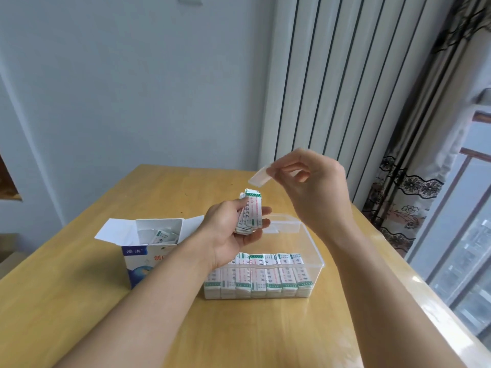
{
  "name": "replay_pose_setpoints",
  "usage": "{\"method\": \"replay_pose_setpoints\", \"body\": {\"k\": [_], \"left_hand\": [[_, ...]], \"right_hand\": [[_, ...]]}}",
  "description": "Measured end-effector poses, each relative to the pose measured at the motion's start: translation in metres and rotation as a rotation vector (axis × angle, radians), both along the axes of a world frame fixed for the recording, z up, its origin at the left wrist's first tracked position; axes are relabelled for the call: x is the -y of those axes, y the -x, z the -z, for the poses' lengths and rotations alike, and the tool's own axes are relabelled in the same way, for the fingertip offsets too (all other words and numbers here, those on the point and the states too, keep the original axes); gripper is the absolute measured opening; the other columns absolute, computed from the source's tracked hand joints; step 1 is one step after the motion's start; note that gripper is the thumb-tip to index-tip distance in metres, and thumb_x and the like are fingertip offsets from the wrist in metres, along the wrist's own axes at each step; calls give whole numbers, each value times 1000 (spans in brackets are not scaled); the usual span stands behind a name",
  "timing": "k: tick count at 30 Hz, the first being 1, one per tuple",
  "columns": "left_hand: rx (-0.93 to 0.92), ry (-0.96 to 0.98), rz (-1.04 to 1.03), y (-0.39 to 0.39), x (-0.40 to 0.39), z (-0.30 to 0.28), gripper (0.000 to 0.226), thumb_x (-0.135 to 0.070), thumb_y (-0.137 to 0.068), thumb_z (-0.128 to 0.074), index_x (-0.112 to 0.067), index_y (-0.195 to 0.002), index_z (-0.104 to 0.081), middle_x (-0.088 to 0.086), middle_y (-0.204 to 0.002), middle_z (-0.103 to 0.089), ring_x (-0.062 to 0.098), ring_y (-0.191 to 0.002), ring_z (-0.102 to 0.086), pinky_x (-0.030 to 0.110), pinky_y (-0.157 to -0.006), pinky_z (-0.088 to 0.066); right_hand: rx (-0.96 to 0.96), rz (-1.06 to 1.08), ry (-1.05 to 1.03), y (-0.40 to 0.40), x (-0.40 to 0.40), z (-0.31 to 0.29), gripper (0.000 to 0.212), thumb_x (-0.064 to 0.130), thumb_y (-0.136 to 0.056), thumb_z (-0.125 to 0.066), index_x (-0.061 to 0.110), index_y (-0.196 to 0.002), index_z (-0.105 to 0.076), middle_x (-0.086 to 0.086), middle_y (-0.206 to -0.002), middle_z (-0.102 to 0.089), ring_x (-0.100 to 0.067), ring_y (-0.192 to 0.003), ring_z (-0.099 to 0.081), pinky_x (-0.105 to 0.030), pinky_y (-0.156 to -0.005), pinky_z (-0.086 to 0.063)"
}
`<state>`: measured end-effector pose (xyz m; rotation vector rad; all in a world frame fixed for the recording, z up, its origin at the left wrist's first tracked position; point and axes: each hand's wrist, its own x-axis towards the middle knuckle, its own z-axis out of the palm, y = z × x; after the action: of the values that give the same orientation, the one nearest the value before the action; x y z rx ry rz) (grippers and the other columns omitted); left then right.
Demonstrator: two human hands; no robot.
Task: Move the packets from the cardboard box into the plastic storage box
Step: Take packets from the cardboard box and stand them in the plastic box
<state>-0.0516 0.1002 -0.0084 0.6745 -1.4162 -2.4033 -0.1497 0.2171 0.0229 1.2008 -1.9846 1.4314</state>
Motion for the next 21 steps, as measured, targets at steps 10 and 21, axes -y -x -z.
{"method": "replay_pose_setpoints", "body": {"k": [10, 21], "left_hand": [[-69, 170, 80, -2, -3, -2, 25, -21, -109, -44, -16, -118, -66, 10, -99, -78, 27, -88, -77, 28, -48, -54], [-88, 193, -7, 1, 0, 0, 18, -21, -101, -59, -15, -117, -67, 10, -98, -79, 24, -83, -78, 26, -48, -56]], "right_hand": [[9, 63, -441, -1, 2, 5, 22, 25, -88, -78, 34, -107, -75, 17, -95, -70, -2, -86, -64, -19, -72, -50], [247, 79, -392, 15, 0, 12, 16, 23, -91, -76, 24, -107, -81, 11, -96, -79, 1, -82, -72, -6, -53, -46]]}}
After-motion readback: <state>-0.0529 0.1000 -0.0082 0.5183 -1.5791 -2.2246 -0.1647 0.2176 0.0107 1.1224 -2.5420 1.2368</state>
